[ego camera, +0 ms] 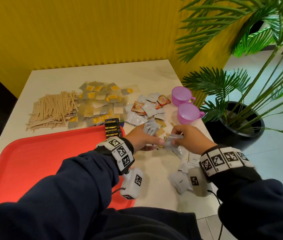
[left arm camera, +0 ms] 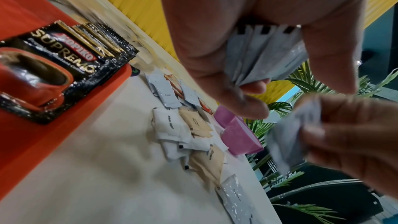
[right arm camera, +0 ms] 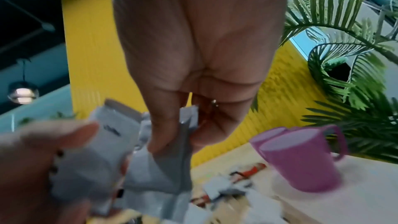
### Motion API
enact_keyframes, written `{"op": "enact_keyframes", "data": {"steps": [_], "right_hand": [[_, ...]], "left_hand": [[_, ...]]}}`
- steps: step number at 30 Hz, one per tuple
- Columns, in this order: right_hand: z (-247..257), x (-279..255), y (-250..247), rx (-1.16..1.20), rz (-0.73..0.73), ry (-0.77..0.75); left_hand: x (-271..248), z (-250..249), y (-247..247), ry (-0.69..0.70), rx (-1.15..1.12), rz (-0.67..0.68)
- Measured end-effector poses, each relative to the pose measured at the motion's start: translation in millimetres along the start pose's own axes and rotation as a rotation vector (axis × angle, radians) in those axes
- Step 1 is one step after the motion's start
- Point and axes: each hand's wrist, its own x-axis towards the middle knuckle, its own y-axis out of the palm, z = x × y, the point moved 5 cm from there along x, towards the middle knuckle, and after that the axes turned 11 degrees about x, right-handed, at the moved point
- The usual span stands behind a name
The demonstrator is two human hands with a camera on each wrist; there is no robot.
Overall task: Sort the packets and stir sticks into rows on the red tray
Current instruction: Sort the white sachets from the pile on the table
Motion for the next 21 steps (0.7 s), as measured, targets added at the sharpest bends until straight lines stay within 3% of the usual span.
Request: {"op": "enact_keyframes", "data": {"steps": [5, 10, 13, 17, 21], "right_hand": [[36, 2, -5, 0.178, -0.056, -0.109], [27, 7, -1, 0.235, -0.202, -0.073], [-6, 12, 0, 0.177, -0.209, 0.096], [-62, 10, 8, -0.126, -0.187, 0.439], [-84, 9, 21, -0.297, -0.161, 0.559]], "left_hand": [[-5, -6, 14, 0.022, 0.041, 0.093], [-6, -8, 10, -0.007, 0.001, 0.041], [-8, -7, 4, -0.01, -0.038, -0.006], [-9, -8, 0, -0.042, -0.023, -0.04], [-9, -10, 4, -0.062, -0.002, -0.053]]}}
